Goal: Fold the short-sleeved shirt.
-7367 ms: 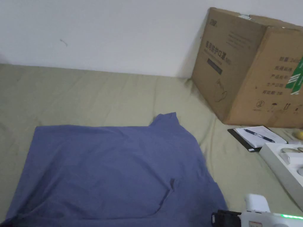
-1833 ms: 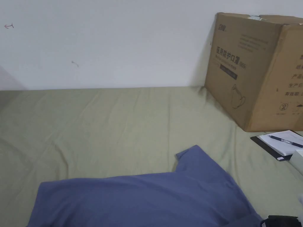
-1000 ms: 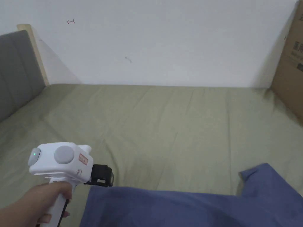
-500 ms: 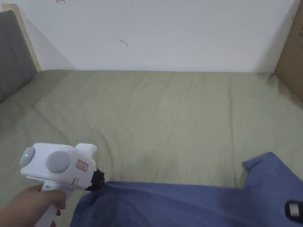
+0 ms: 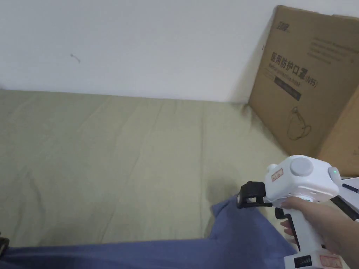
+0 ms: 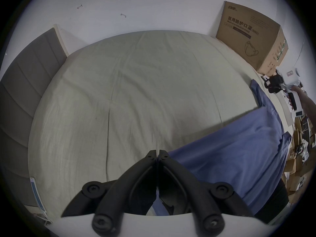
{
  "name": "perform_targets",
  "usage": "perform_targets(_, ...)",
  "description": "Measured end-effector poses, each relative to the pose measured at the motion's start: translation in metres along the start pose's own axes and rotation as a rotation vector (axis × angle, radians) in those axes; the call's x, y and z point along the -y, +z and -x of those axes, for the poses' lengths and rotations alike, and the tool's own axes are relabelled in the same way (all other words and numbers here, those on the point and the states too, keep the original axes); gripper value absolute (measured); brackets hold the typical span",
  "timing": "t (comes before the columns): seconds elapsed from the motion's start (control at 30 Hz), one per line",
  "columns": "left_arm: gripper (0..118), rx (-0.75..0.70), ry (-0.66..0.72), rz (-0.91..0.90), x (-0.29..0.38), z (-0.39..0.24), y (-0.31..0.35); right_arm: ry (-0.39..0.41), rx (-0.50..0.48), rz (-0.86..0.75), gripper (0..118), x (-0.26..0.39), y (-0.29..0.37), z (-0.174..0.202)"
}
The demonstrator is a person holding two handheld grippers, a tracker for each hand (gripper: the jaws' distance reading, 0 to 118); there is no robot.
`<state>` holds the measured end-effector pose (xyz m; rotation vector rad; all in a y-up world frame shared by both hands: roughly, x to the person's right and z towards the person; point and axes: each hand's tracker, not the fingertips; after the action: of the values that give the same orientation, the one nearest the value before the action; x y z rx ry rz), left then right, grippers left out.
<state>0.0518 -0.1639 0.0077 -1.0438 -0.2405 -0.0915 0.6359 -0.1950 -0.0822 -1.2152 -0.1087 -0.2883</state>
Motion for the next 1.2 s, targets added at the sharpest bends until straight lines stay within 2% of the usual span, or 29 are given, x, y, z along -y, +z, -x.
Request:
perform_targets(0.07, 0, -0.003, -0.008, 0.011, 0.002, 0.003, -0.003, -0.021, 0.071, 0.055, 105, 0.001, -0.015, -0.006)
perform_targets(0.1, 0, -0.005, -0.009, 0.014, 0.002, 0.003, -0.004, -0.018, 0.089, 0.075, 98, 0.003, -0.019, -0.007)
perform_targets(0.17, 0, -0.007, -0.006, 0.029, 0.002, 0.007, -0.008, 0.003, 0.107, 0.103, 31, 0.012, -0.022, -0.006)
perform_targets(0.2, 0, -0.008, -0.003, 0.034, 0.001, 0.007, -0.009, 0.041, 0.157, 0.075, 1, 0.016, -0.017, -0.002)
perform_targets(0.23, 0, -0.006, 0.001, 0.037, 0.001, 0.007, -0.009, 0.083, 0.206, 0.035, 0, 0.016, -0.011, 0.000)
perform_targets(0.27, 0, 0.000, 0.008, 0.038, 0.000, 0.008, -0.009, 0.064, 0.134, 0.038, 0, 0.016, -0.006, -0.002)
perform_targets(0.33, 0, -0.001, 0.019, 0.033, -0.002, 0.010, -0.007, 0.038, 0.101, 0.007, 0, 0.016, 0.009, -0.009)
perform_targets(0.5, 0, 0.013, 0.073, -0.003, -0.012, 0.012, 0.010, -0.045, -0.052, -0.041, 0, 0.016, 0.063, -0.034)
perform_targets(0.63, 0, 0.007, 0.113, -0.066, -0.020, 0.012, 0.030, -0.028, -0.118, -0.140, 0, 0.025, 0.118, -0.031)
perform_targets(0.77, 0, 0.014, 0.161, -0.116, -0.033, 0.015, 0.044, 0.023, -0.084, -0.251, 0, 0.032, 0.155, -0.023)
perform_targets(0.87, 0, 0.012, 0.173, -0.185, -0.042, 0.012, 0.057, 0.007, -0.085, -0.382, 0, 0.034, 0.176, -0.019)
perform_targets(0.97, 0, 0.016, 0.182, -0.197, -0.047, 0.009, 0.067, -0.022, -0.104, -0.393, 0, 0.034, 0.187, -0.021)
perform_targets(1.1, 0, 0.020, 0.141, -0.197, -0.034, 0.004, 0.079, 0.018, -0.086, -0.400, 0, 0.054, 0.189, -0.025)
perform_targets(1.2, 0, 0.021, 0.111, -0.193, 0.001, 0.001, 0.084, 0.026, -0.100, -0.399, 0, 0.090, 0.182, -0.044)
